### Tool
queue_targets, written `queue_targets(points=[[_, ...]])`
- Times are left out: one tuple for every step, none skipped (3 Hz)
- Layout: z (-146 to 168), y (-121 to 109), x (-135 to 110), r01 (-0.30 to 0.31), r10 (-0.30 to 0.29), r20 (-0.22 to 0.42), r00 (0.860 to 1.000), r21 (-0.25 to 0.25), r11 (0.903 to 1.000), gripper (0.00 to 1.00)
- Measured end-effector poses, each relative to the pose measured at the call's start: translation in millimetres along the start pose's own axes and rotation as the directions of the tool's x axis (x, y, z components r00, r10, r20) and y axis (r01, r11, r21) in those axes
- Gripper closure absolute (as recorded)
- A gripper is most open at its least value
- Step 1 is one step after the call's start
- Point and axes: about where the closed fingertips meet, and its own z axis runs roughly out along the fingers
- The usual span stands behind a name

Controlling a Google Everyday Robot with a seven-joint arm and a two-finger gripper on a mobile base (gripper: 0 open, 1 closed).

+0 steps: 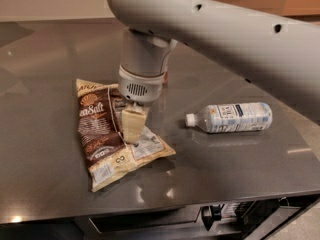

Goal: Move brown chip bag near blue plastic bottle

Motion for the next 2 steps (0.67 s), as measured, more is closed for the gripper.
queue_targets(points=[[-32,0,26,-0.003,0.002,0.021,1.0,0.043,0.9991,1.0],[-52,-4,46,-0.016,0.014,0.041,0.999,0.067,0.9976,1.0]])
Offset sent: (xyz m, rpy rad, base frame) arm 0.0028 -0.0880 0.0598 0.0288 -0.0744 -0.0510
